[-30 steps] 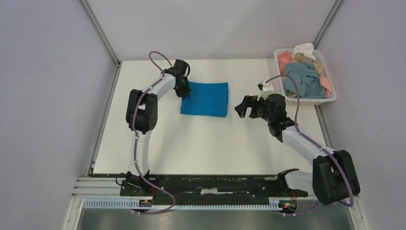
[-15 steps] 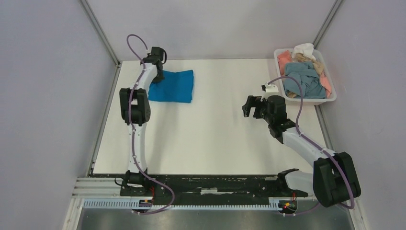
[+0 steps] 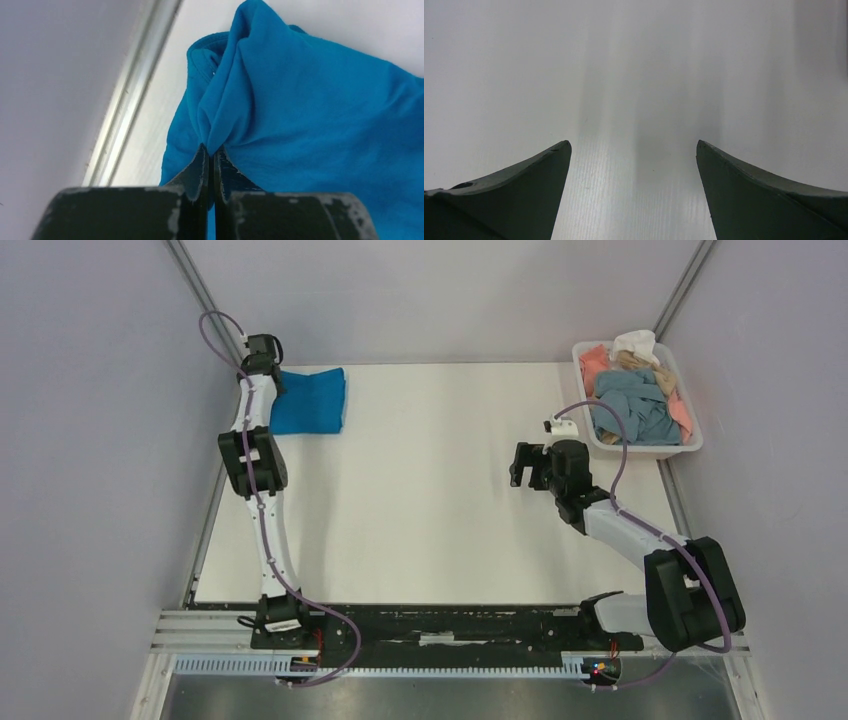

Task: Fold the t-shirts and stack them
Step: Put the neatly folded tshirt into the corner of the board with the left arm, then reset both arms

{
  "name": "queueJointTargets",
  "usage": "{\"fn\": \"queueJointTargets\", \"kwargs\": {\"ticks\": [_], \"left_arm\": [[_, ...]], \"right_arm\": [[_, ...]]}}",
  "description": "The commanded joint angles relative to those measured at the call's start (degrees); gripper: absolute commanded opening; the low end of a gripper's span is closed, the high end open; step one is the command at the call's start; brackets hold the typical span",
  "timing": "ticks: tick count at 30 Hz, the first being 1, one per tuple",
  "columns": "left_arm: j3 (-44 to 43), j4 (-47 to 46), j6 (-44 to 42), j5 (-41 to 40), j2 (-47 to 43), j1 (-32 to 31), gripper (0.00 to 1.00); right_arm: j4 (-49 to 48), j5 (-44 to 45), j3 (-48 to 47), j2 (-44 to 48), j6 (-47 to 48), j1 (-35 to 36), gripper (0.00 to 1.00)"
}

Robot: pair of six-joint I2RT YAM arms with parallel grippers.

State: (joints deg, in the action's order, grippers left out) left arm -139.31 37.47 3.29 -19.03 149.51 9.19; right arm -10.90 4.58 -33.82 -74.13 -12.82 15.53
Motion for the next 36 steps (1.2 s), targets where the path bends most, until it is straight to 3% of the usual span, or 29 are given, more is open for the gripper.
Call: {"fn": "queueJointTargets", "kwargs": {"ticks": [1, 4, 6, 8, 10, 12, 16, 20, 23, 28, 31, 34, 36], "left_arm": [[-2.2, -11.2, -5.7, 2.7, 1.7, 0.5, 0.02], [-4.6, -12.5, -4.4, -0.1, 3.5, 0.5, 0.04], [-4.3, -13.9, -3.9, -2.6, 3.0, 0.5, 0.23], [-4.3, -14.8, -2.1, -4.2, 1.9, 0.4, 0.56], [-4.2, -14.7, 0.1, -5.0, -0.3, 0.3, 0.7], [-3.3, -13.5, 2.9, -4.6, -3.8, -0.2, 0.77], [4.5, -13.2, 6.4, 0.5, -14.3, -2.6, 0.8], [18.0, -13.6, 11.9, 2.3, -25.3, -7.0, 0.8], [28.5, -14.5, 14.1, 9.9, -34.2, -11.9, 0.81], [55.2, -21.1, 19.9, 10.8, -52.7, -20.3, 0.82], [73.3, -27.6, 22.5, 16.2, -66.3, -25.3, 0.83], [88.0, -28.8, 25.9, 24.4, -79.0, -29.4, 0.83], [97.9, -29.2, 28.0, 25.5, -87.8, -31.9, 0.83]], "right_arm": [[-2.0, -0.5, -1.6, -1.7, 0.1, 0.0, 0.98], [-1.6, -0.4, -1.9, -2.3, 0.1, 0.0, 0.98], [-1.3, 0.0, -2.0, -2.4, 0.1, 0.0, 0.98], [-1.2, 0.4, -2.1, -2.2, 0.1, 0.0, 0.98], [-0.8, 1.2, -2.4, -2.2, -0.3, 0.0, 0.98], [0.4, 1.2, -3.2, -2.4, -1.0, 0.0, 0.98], [1.0, -0.3, -2.5, -0.4, -1.3, 0.2, 0.98], [1.5, -0.1, 0.9, 4.9, -1.7, 0.3, 0.98], [1.8, -1.4, 5.5, 10.7, -1.6, 0.3, 0.98], [2.1, -2.8, 13.6, 22.7, -3.2, 0.3, 0.98], [2.7, -1.4, 18.4, 30.6, -6.2, 0.3, 0.98], [2.8, -0.1, 22.9, 37.4, -8.1, 0.2, 0.98], [2.7, 0.9, 24.9, 41.0, -8.8, 0.2, 0.98]]}}
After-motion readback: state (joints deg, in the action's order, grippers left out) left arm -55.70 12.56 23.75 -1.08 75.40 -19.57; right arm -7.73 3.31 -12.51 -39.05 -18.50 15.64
